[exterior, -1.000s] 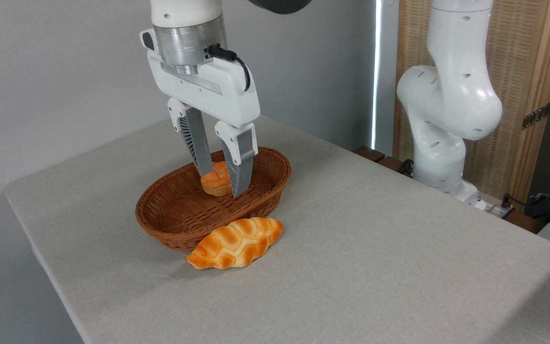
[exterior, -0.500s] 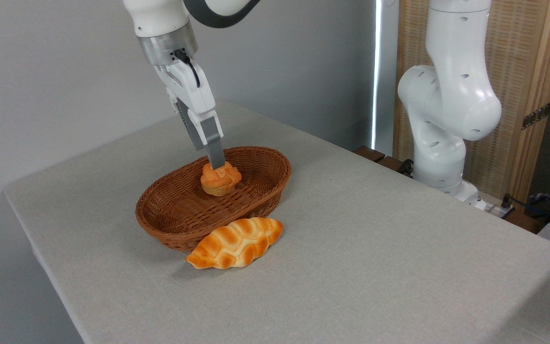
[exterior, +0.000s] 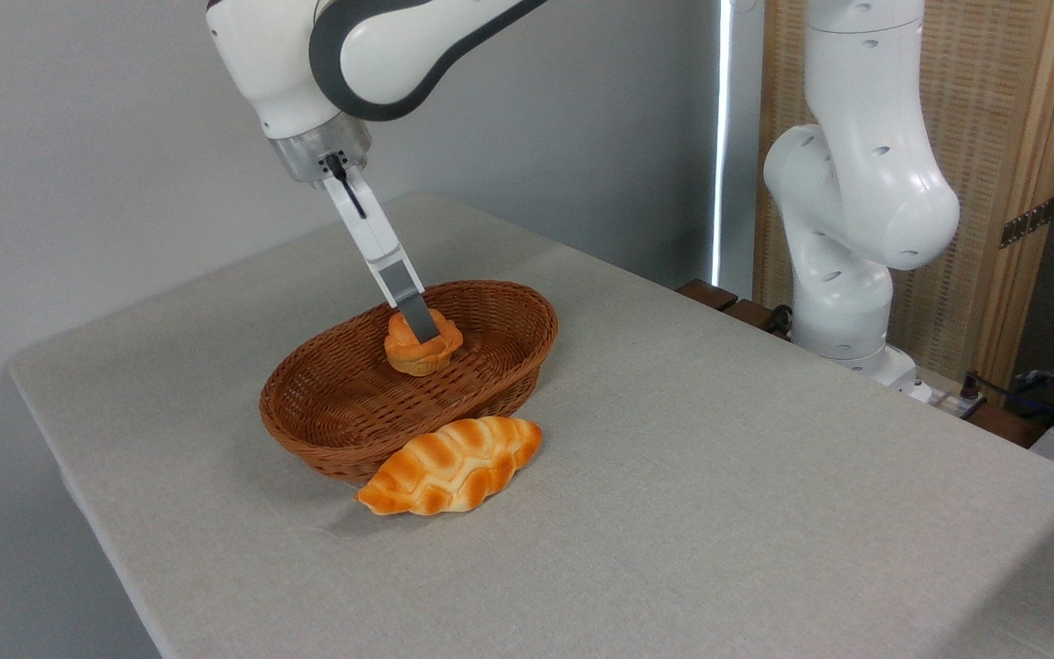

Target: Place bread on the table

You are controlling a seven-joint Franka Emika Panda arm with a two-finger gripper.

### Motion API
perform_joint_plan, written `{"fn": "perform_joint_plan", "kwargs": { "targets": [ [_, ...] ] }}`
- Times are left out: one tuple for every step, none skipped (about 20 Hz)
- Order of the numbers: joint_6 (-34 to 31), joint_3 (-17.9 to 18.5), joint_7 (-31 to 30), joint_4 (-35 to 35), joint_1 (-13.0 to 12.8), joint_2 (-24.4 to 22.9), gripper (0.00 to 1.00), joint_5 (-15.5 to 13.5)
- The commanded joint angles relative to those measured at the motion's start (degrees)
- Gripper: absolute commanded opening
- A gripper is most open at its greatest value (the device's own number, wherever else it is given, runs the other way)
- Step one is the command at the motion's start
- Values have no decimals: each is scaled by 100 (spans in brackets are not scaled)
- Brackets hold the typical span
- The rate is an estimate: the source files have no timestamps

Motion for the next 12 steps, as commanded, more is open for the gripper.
{"fn": "perform_joint_plan", "kwargs": {
  "targets": [
    [-32,-68,88,62,-51,41,100,69],
    [-32,-68,88,62,-77,76,100,69],
    [-32,-68,96,62,-86,111,100,69],
    [-23,-68,96,62,-95,146,100,69],
    [-6,-77,96,62,-95,173,100,69],
    [29,-85,96,62,-121,199,100,69],
    [56,-85,96,62,-147,252,100,78],
    [108,-77,96,62,-156,304,100,78],
    [196,-85,96,62,-156,357,100,87],
    [301,-77,105,62,-156,427,100,87],
    [363,-77,105,62,-156,454,100,87],
    [364,-77,105,62,-156,472,100,87]
  ]
}}
